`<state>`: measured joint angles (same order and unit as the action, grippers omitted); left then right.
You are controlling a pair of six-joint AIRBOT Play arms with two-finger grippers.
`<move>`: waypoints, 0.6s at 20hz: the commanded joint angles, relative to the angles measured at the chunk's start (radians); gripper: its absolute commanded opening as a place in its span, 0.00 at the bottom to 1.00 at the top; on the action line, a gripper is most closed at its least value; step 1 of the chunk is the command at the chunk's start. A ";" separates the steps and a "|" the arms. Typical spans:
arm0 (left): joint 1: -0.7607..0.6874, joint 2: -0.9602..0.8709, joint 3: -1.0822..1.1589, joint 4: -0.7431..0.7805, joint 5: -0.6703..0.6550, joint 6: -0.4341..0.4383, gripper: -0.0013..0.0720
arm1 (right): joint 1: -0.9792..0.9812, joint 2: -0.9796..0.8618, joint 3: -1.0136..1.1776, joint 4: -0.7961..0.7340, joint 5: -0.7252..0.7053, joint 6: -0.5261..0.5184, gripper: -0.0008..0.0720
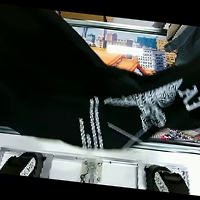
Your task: Fold the clothes and pants, and hang the long-sleeved shirts on hangers.
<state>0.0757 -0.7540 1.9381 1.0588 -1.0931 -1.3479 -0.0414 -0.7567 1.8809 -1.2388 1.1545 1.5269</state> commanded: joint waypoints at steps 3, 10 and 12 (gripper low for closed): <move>0.001 -0.265 0.002 0.202 -0.193 -0.106 0.02 | 0.001 -0.158 -0.074 -0.018 0.240 0.087 0.03; -0.036 -0.832 0.003 0.220 -0.066 -0.115 0.02 | 0.003 -0.610 -0.286 -0.009 0.048 0.041 0.03; -0.068 -0.949 0.003 0.222 0.032 -0.114 0.02 | 0.003 -0.719 -0.286 0.008 -0.080 0.041 0.03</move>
<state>0.0406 -1.5162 1.9396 1.2800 -1.1748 -1.4582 -0.0395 -1.3148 1.6184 -1.2510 1.2274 1.5818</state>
